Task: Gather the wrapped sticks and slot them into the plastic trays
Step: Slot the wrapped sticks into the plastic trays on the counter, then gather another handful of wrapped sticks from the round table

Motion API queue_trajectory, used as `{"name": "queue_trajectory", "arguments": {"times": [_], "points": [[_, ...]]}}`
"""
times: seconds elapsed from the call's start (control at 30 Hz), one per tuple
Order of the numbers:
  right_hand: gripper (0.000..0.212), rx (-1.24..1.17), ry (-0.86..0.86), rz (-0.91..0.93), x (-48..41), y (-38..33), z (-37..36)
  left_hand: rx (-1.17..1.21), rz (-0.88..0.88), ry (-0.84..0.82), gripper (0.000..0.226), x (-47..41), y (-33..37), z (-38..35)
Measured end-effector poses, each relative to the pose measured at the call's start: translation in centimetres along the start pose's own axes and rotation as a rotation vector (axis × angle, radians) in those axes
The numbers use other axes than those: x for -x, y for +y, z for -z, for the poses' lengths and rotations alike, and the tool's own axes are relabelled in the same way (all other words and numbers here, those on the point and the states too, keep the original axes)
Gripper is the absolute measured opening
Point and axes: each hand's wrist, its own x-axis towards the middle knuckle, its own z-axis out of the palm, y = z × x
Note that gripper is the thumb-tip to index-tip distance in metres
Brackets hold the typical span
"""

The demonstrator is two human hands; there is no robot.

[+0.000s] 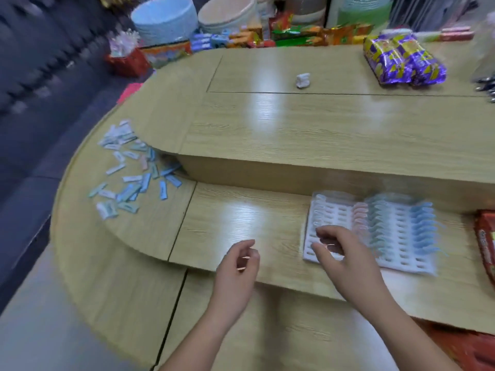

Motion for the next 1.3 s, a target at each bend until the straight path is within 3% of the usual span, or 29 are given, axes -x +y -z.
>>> {"name": "queue_trajectory", "arguments": {"times": [0.2, 0.4, 0.67, 0.9, 1.3], "points": [[0.024, -0.118, -0.242, 0.123, 5.9, -5.6, -2.1, 0.003, -0.006, 0.21, 0.025, 11.0, 0.5, 6.4], [0.02, -0.206, -0.439, 0.188, 12.2, -8.8, -8.1, 0.138, 0.063, 0.529, 0.023, 19.2, -2.0, 10.3], [0.022, -0.198, -0.644, 0.181, 19.2, -11.6, -17.3, 0.226, 0.146, 0.733, 0.023, 25.3, -6.2, 18.3], [0.027, -0.146, -0.706, 0.189, 23.4, -13.7, -29.5, 0.284, 0.204, 0.837, 0.021, 27.3, -12.5, 30.3], [0.023, -0.14, -0.61, 0.098, 21.0, -22.7, -46.4, 0.132, 0.209, 0.769, 0.026, 23.0, -15.7, 52.2]]}}
